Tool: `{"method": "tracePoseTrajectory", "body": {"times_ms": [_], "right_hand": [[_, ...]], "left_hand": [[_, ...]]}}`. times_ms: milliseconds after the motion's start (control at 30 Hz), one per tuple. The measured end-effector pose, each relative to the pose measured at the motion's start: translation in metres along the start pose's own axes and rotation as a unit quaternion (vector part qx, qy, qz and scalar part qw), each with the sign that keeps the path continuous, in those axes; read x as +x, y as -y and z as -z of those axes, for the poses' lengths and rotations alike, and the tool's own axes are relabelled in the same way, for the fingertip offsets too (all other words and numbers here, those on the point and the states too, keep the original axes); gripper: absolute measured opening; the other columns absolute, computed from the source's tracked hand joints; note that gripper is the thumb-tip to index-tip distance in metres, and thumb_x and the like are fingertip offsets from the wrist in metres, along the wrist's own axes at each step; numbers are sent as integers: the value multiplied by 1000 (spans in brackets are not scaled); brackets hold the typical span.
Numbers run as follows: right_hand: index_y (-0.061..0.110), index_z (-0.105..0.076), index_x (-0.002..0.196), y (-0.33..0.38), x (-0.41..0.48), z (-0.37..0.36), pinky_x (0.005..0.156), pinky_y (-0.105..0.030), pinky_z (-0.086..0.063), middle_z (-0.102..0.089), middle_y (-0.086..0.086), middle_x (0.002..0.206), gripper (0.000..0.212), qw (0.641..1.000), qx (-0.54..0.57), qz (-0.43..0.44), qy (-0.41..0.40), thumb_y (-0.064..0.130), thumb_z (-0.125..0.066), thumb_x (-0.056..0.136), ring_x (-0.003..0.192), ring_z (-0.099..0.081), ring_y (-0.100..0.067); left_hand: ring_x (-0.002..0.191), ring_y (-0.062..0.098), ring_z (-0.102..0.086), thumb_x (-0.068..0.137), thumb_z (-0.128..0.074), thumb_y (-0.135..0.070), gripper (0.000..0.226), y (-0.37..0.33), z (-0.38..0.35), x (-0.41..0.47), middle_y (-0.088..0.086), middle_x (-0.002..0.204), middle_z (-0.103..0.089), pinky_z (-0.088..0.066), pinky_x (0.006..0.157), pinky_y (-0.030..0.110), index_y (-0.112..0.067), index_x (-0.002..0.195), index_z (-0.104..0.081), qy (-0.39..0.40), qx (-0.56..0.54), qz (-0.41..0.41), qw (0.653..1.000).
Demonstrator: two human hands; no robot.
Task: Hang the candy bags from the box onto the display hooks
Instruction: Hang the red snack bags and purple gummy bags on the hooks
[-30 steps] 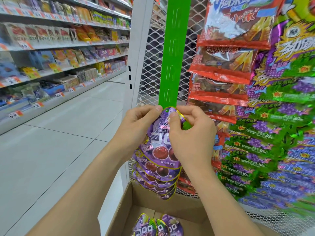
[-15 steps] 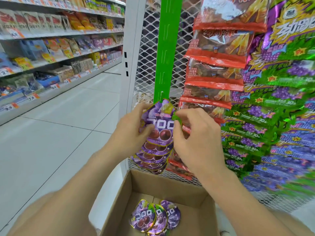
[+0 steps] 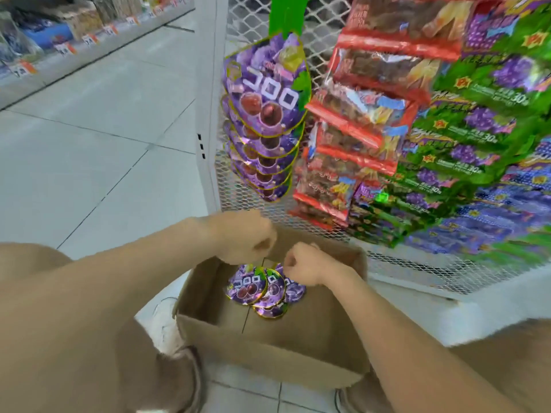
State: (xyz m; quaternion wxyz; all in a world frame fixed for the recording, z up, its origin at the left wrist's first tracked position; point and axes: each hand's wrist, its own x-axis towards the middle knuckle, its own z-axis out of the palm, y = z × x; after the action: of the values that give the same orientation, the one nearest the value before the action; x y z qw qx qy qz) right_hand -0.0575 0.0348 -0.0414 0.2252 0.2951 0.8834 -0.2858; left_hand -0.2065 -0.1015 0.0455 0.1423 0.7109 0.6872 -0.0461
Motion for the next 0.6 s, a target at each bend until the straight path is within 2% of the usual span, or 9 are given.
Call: {"method": "tracePoseTrajectory", "body": {"times_ms": [100,133,200,233,300,400,500,567,600], "right_hand": [[12,-61,76,-27,30,-53,71,-35,-45,-67,-18,86,18,996,51,-75,-19,17,-55,92,87,-64,-36],[14,-67,85,-36,40,-72,76,-35,-46,-72,-19,98,17,993,65,-93,-23,22,-54,91,98,-66,-38],[16,-71,119,-55,62,-109,94,-33,-49,-71,-16,127,40,986,100,-132,-27,35,-51,90,122,-63,-37],[16,-68,127,-61,70,-124,98,-32,-48,-69,-15,133,43,979,126,-156,-26,35,-52,91,126,-61,-36],[11,-68,125,-67,87,-148,97,-33,-49,-69,-18,131,34,967,172,-186,-38,24,-59,95,125,-62,-37],[7,-57,140,-66,111,-171,95,-37,-51,-68,-21,130,46,950,221,-189,-113,15,-61,95,121,-63,-40],[1,-33,156,-63,134,-187,104,-40,-45,-57,-25,141,72,943,241,-175,-148,11,-65,93,130,-54,-42],[-3,-35,154,-61,147,-193,112,-41,-41,-52,-26,146,76,933,254,-198,-157,14,-72,90,136,-50,-42],[-4,-43,149,-60,152,-195,110,-41,-43,-56,-25,142,72,930,254,-214,-158,18,-76,88,133,-53,-41]], "left_hand": [[77,25,-59,101,-50,-25,23,12,-29,4,-4,80,-64,-48,72,32,-18,83,-63,99,1,30,995],[79,23,-60,100,-50,-26,23,17,-38,6,-4,84,-66,-49,72,32,-19,84,-65,111,-12,41,993],[79,24,-62,101,-49,-27,23,28,-59,10,-3,85,-67,-51,70,34,-19,85,-65,124,-31,58,990],[79,25,-62,101,-50,-27,23,34,-70,13,-2,84,-65,-49,68,33,-19,85,-64,129,-36,70,989],[82,27,-64,101,-50,-30,21,43,-92,18,0,85,-64,-52,70,35,-21,85,-61,140,-48,97,984],[94,32,-65,103,-48,-32,18,49,-124,23,4,96,-64,-55,81,40,-20,94,-58,170,-48,131,976],[113,37,-55,100,-52,-39,27,48,-155,24,7,122,-57,-43,95,44,-24,121,-60,201,12,158,967],[121,41,-49,98,-55,-41,39,45,-169,22,8,131,-49,-33,112,55,-27,134,-58,236,31,169,956],[124,44,-47,97,-56,-41,44,44,-174,21,9,134,-48,-25,119,60,-27,139,-56,256,26,173,951]]}}
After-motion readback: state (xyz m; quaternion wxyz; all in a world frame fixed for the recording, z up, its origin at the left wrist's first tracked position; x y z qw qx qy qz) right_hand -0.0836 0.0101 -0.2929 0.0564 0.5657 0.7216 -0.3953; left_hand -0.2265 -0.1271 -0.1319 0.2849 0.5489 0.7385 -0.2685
